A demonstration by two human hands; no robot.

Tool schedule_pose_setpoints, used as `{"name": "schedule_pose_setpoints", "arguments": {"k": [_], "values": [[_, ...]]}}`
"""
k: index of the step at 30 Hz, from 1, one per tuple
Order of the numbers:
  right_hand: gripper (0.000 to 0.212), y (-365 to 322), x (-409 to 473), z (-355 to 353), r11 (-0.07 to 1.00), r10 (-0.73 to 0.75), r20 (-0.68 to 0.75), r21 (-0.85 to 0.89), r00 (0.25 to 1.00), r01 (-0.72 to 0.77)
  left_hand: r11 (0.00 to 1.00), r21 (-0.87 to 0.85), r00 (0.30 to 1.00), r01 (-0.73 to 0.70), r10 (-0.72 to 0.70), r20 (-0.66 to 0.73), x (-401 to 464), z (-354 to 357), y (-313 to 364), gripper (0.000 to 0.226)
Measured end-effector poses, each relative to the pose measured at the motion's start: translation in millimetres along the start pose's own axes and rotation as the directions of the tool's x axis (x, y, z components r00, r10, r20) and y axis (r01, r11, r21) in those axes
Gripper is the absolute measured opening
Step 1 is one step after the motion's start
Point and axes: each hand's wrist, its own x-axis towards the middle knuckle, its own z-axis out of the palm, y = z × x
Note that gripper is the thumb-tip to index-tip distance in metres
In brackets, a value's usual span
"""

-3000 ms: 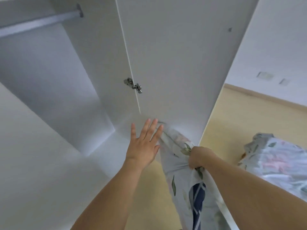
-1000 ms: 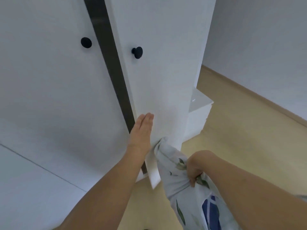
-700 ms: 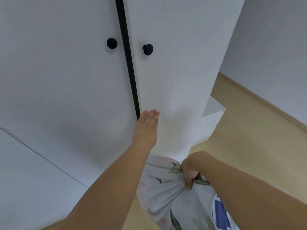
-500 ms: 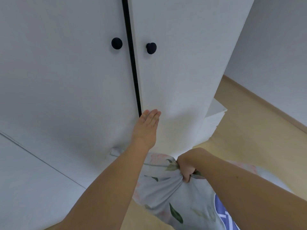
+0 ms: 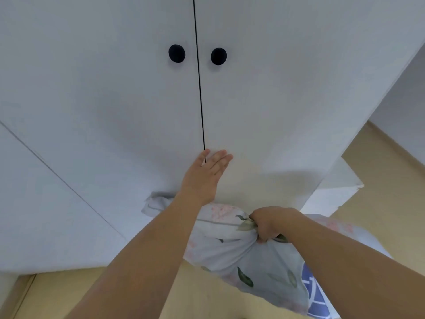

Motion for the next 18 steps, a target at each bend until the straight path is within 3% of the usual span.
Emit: {"name": "schedule_pose_setpoints", "arguments": {"k": [4, 8, 11, 13, 15, 18], "values": [[0.041, 13, 13, -3, 0.994, -0.082, -0.013, -0.073, 0.997, 0.081, 0.998, -0.011, 0.997, 0.055, -0.054, 0.063, 1, 0, 10, 0.065], [0.042, 18, 18, 2, 0.98, -0.153, -0.01, -0.133, 0.988, 0.15, 0.974, -0.183, 0.987, 0.133, -0.113, 0.112, -3, -5, 24, 0.068], [0.042, 19, 21, 7, 0.97, -0.186, 0.005, -0.16, 0.983, 0.184, 0.886, -0.4, 0.966, 0.234, -0.165, 0.199, -27, -5, 40, 0.075], [0.044, 10, 23, 6, 0.96, -0.218, 0.017, -0.177, 0.976, 0.218, 0.831, -0.495, 0.952, 0.255, -0.125, 0.281, -57, 2, 52, 0.082], [0.043, -7, 25, 7, 0.945, -0.263, 0.04, -0.193, 0.964, 0.265, 0.767, -0.559, 0.915, 0.314, -0.088, 0.394, -94, 13, 64, 0.088], [0.039, -47, 32, 10, 0.911, -0.339, 0.088, -0.219, 0.937, 0.35, 0.662, -0.568, 0.83, 0.489, -0.152, 0.537, -154, 31, 78, 0.092]]}}
